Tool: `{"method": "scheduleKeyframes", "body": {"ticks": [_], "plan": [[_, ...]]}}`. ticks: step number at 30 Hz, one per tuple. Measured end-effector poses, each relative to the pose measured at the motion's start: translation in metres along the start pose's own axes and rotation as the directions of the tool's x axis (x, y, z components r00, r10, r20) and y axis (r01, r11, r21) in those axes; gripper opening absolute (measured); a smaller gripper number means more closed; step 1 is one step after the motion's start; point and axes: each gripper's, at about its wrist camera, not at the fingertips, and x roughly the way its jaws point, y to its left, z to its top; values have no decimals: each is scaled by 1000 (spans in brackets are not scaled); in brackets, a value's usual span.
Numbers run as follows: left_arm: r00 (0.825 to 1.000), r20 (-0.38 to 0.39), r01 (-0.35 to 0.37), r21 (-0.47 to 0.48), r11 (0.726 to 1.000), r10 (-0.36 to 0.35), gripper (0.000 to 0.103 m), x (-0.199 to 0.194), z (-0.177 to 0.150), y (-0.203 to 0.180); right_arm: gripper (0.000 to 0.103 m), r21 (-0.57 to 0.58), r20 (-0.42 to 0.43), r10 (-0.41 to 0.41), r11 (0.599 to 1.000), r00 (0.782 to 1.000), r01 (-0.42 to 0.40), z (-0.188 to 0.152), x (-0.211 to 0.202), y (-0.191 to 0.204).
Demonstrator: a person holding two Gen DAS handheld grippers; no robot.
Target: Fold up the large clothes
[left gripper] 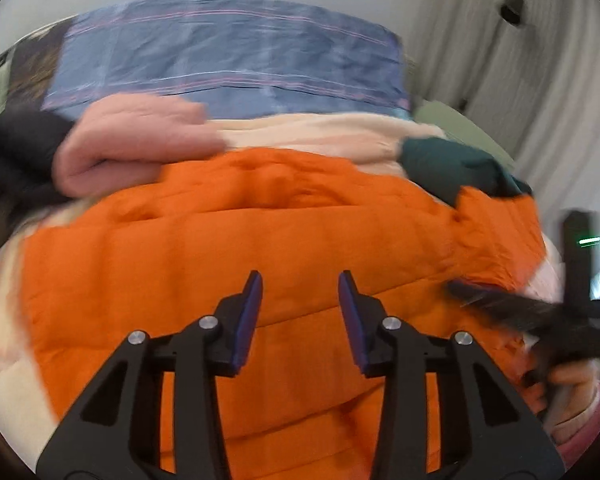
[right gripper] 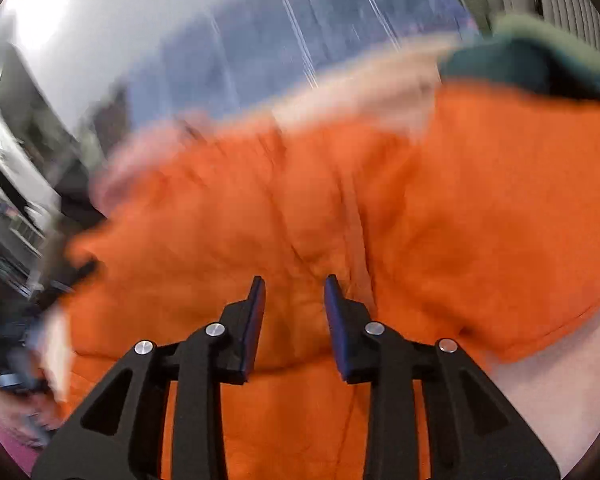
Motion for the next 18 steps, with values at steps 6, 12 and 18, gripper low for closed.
{"method": "scheduleKeyframes", "body": {"ticks": [6, 12, 18], "plan": [[998, -40, -47, 58, 997, 49, 42, 55, -40, -10, 29, 12, 105, 75, 997, 992, -77, -6, -51, -22], [1000, -23, 9, 7, 1000, -9, 44, 52, -42, -1, 43, 364, 334, -170, 930, 927, 40, 12, -147, -184], [1000, -12, 6, 25, 1000, -6, 49, 53, -44, -7, 43, 741, 301, -314, 671, 901, -13, -6, -166, -335]]}}
